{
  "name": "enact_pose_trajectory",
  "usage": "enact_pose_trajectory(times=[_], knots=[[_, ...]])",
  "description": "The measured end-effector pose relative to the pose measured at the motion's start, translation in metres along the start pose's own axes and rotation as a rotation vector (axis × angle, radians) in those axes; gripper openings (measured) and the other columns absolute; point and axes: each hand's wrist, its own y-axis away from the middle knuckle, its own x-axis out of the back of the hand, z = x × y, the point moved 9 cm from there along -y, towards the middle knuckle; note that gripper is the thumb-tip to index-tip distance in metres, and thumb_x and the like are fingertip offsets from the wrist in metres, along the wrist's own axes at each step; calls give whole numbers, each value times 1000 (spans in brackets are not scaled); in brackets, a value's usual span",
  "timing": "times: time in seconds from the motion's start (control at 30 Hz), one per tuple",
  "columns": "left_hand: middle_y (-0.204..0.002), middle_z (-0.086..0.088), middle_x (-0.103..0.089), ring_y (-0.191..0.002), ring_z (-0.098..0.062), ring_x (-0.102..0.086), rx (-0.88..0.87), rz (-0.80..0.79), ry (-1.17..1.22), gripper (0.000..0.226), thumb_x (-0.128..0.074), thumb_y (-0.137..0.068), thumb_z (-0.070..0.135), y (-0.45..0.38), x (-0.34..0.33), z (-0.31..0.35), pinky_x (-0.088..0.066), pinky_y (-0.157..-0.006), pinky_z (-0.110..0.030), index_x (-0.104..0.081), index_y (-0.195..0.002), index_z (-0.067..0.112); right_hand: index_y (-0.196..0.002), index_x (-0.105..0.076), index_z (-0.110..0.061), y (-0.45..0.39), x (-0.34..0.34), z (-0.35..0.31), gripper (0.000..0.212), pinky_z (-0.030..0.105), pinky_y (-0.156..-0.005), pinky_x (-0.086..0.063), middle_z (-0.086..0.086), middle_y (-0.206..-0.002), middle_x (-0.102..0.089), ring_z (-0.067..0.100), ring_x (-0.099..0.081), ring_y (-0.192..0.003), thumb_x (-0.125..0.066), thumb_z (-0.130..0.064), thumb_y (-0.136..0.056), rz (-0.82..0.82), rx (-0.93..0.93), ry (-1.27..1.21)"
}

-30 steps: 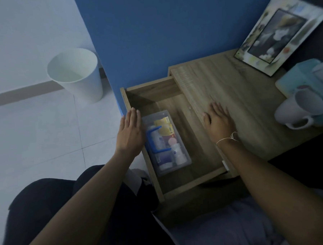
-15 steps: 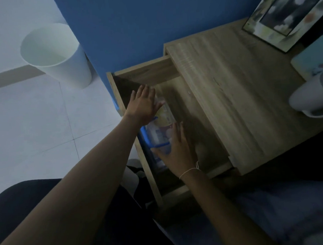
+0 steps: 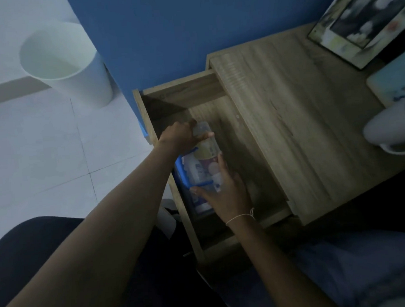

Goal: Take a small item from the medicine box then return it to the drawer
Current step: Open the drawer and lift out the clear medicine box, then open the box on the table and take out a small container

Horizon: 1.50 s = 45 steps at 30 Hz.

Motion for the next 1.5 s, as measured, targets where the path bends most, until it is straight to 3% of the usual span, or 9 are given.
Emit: enact_pose_trajectory(times=[0.2, 0.33, 0.53, 0.67, 0.77, 0.87, 1.03, 1.33, 1.5], knots=[[-119, -10, -65, -105, -30, -61, -53, 141, -82, 91, -19, -70, 85, 24, 65, 24, -52, -91, -45, -50, -129, 24, -146, -7, -45, 2, 37, -40, 106, 22, -74, -38, 2, -133, -50, 17, -50, -115, -63, -75, -61, 20, 61, 27], [-121, -13, -63, -109, -36, -57, -7, 331, 20, 74, -39, -78, 77, 40, 127, 30, -49, -90, -46, -56, -119, 19, -141, -8, -53, -9, 74, -85, 105, 41, -85, -52, 1, -128, -54, 21, -54, -112, -66, -75, -56, -1, 110, -5], [-130, -12, -58, -117, -32, -54, -78, 403, 176, 72, -53, -78, 69, 46, 177, 75, -44, -95, -40, -53, -126, 15, -131, -18, -64, -29, 167, -113, 96, 41, -86, -55, -13, -116, -68, 15, -64, -100, -71, -69, -52, 53, 214, -47], [-132, -14, -57, -120, -33, -53, -121, 396, 281, 69, -61, -80, 58, 41, 174, 109, -44, -100, -41, -50, -129, 11, -138, -41, -38, -50, 214, -91, 93, 31, -93, -51, -11, -127, -62, 7, -60, -108, -82, -55, -56, 63, 166, -140], [-132, -17, -57, -120, -35, -52, -128, 396, 307, 68, -60, -82, 56, 34, 161, 130, -43, -100, -41, -50, -128, 6, -137, -45, -37, -61, 236, -78, 86, 5, -59, -48, -20, -115, -61, -12, -60, -87, -84, -46, -62, 17, 148, -135], [-137, -18, -53, -126, -35, -48, -126, 372, 332, 69, -58, -84, 55, 22, 143, 142, -41, -103, -41, -47, -133, 6, -135, -48, -39, -70, 252, -63, 81, 4, -40, -40, -25, -110, -58, -21, -56, -76, -84, -45, -62, -10, 124, -124], [-138, -21, -50, -128, -37, -45, -105, 349, 341, 72, -51, -87, 57, 5, 122, 148, -39, -106, -44, -41, -136, 5, -135, -48, -37, -91, 261, -43, 82, 14, -68, -50, -21, -129, -55, 2, -55, -112, -82, -51, -61, -42, 119, -97], [-150, -22, -33, -139, -36, -33, -168, 332, 259, 70, -47, -95, 41, 17, 117, 156, -29, -113, -39, -19, -149, 5, -140, -44, -23, -91, 257, -25, 71, 22, -94, -37, -3, -139, -53, 7, -47, -123, -72, -44, -79, -12, 101, -80], [-160, -13, -13, -148, -32, -9, -354, 554, -51, 56, -33, -101, 27, 60, 109, 172, -10, -120, -46, -16, -149, 5, -142, -37, -11, -54, 252, -48, 51, 46, -117, -19, 13, -150, -38, 28, -29, -141, -41, -36, -98, 317, 92, 480]])
